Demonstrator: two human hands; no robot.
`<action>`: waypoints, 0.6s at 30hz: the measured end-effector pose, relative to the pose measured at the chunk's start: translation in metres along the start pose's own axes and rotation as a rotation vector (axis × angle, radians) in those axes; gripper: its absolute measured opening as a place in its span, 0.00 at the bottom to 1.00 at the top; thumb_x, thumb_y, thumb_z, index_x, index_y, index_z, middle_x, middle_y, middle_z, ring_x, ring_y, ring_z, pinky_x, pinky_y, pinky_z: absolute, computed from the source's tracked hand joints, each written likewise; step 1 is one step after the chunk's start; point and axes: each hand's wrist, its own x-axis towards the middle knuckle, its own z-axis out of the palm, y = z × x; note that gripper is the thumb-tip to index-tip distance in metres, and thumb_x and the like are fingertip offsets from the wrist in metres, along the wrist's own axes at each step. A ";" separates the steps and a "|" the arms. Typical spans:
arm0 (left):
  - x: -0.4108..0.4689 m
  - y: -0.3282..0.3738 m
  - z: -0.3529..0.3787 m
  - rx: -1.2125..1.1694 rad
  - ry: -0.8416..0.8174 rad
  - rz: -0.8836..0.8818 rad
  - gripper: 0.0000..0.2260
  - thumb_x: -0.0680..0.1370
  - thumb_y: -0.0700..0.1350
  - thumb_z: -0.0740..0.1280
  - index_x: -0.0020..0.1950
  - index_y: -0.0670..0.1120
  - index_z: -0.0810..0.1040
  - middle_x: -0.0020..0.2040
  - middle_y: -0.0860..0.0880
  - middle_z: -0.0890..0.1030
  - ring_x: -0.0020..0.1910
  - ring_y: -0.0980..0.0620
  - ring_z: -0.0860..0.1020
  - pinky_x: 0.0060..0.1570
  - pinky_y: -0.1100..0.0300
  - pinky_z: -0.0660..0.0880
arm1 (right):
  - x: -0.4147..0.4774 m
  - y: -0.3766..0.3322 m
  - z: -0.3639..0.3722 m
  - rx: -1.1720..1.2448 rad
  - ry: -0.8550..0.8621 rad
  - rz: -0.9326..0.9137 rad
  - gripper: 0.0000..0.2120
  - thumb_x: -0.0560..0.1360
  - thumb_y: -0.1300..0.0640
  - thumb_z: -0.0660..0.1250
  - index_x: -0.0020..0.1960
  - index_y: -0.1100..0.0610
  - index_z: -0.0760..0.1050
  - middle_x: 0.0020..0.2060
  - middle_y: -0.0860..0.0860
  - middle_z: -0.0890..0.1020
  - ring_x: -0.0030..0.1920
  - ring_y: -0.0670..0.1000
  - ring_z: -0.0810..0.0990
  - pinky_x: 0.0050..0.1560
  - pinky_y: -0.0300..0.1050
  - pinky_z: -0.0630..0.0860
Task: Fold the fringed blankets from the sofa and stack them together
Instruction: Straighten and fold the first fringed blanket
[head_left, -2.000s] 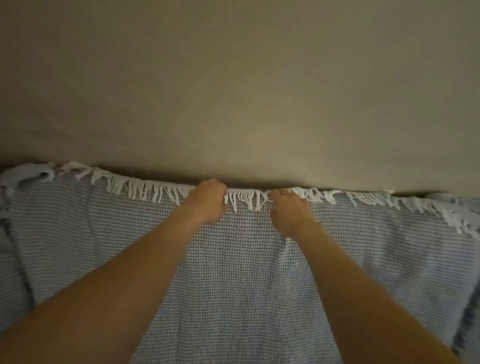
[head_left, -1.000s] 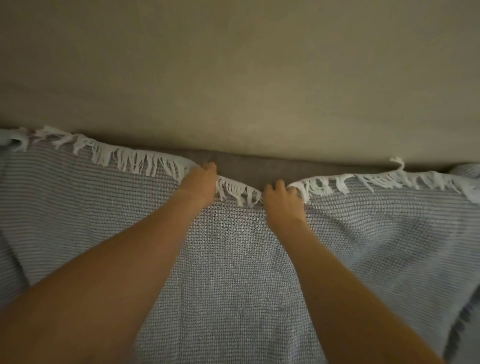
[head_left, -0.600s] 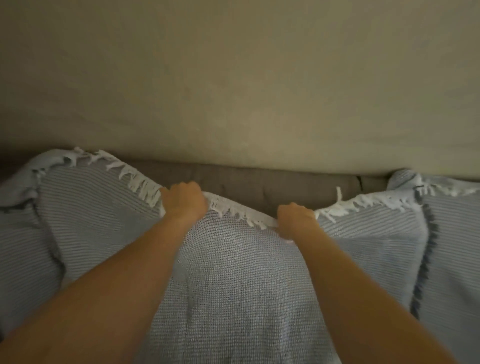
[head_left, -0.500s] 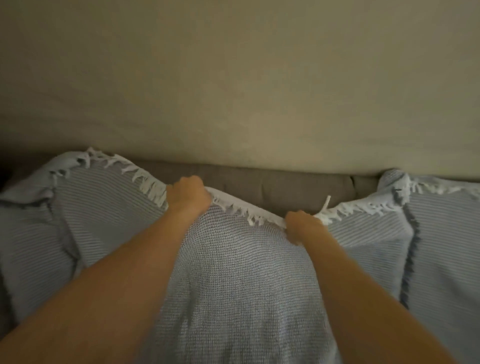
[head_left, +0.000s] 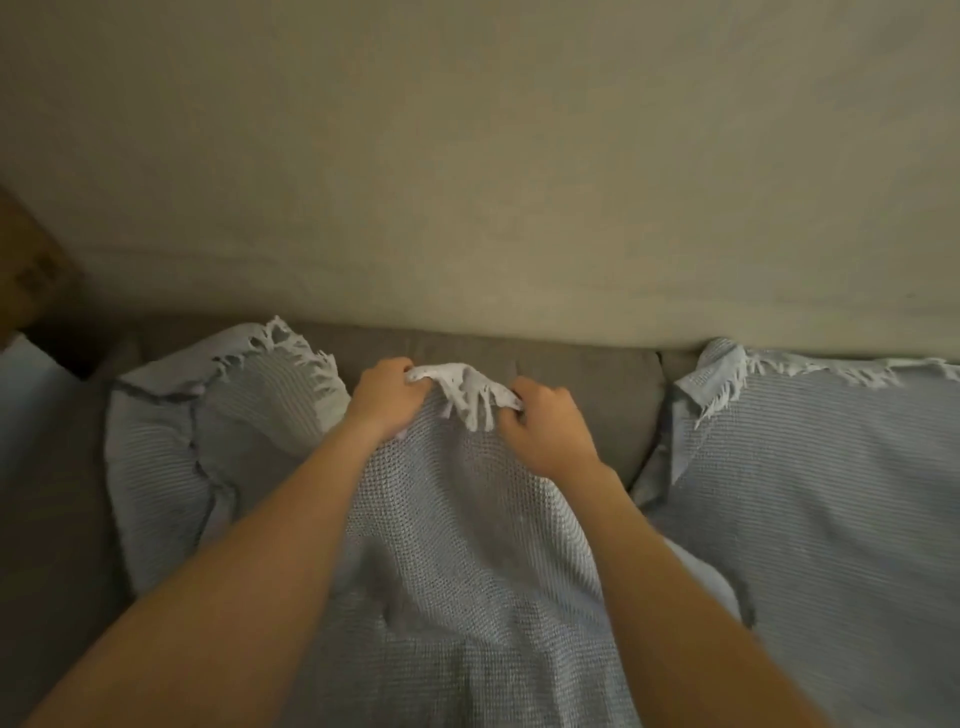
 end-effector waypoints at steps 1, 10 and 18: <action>-0.010 -0.001 -0.002 -0.014 -0.007 -0.009 0.13 0.83 0.51 0.66 0.42 0.46 0.76 0.39 0.48 0.80 0.39 0.46 0.79 0.34 0.55 0.67 | -0.009 -0.010 0.000 0.064 0.033 0.004 0.15 0.79 0.54 0.64 0.35 0.52 0.65 0.26 0.48 0.71 0.27 0.53 0.70 0.28 0.52 0.66; -0.078 -0.004 -0.013 -0.703 0.113 -0.262 0.28 0.76 0.70 0.69 0.61 0.48 0.84 0.57 0.51 0.84 0.53 0.49 0.83 0.44 0.54 0.79 | -0.055 -0.077 0.013 0.336 0.215 0.234 0.18 0.78 0.50 0.61 0.32 0.53 0.62 0.25 0.47 0.69 0.28 0.49 0.67 0.30 0.44 0.60; -0.080 -0.017 -0.047 -1.028 0.369 -0.491 0.20 0.86 0.59 0.60 0.55 0.42 0.79 0.55 0.43 0.83 0.52 0.44 0.83 0.52 0.50 0.80 | -0.078 -0.044 0.015 -0.099 0.098 0.263 0.13 0.78 0.49 0.64 0.37 0.54 0.70 0.33 0.52 0.76 0.35 0.58 0.77 0.31 0.45 0.69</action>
